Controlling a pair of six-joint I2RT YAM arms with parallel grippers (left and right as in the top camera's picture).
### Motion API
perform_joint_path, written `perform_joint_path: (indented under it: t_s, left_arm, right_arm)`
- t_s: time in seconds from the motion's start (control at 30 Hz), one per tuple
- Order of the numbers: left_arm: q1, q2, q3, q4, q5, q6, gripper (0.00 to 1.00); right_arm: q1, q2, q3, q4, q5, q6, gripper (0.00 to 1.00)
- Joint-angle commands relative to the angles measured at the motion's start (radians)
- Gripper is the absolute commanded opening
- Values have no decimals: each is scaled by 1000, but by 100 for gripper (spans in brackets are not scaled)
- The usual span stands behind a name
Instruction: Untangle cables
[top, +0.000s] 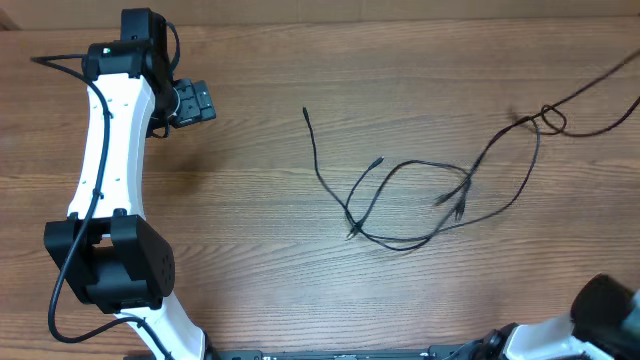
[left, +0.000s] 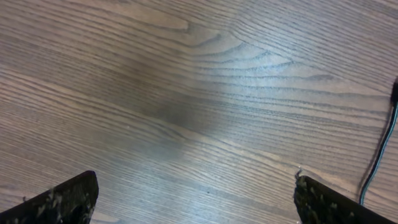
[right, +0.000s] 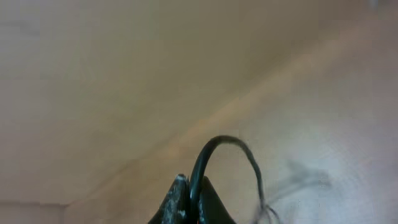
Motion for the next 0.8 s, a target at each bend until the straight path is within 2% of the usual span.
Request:
perform_joint_path:
  t_s: [0.0, 0.17, 0.23, 0.37, 0.47, 0.6, 0.7, 0.77]
  left_arm:
    - [-4, 13, 11, 1, -5, -9, 100]
    - [-4, 13, 11, 1, -5, -9, 100]
    - [-4, 13, 11, 1, -5, -9, 100]
    - [-4, 13, 11, 1, -5, -9, 100]
    - [-4, 13, 11, 1, -5, -9, 100]
    - [-4, 13, 11, 1, -5, -9, 100]
    - [-4, 13, 11, 1, -5, -9, 100]
    - [-4, 13, 11, 1, -5, -9, 100]
  right_arm:
    - [65, -22, 246, 14, -56, 71, 4]
    - [114, -22, 412, 124, -57, 179, 4]
    - [130, -22, 454, 230, -78, 224, 4]
    - [151, -22, 468, 486, -119, 341, 4]
    - [164, -19, 467, 544, -116, 357, 4]
    - [166, -9, 466, 455, -116, 296, 4]
    - [166, 16, 465, 286, -64, 192, 4]
    - [166, 35, 465, 253, -48, 200, 4]
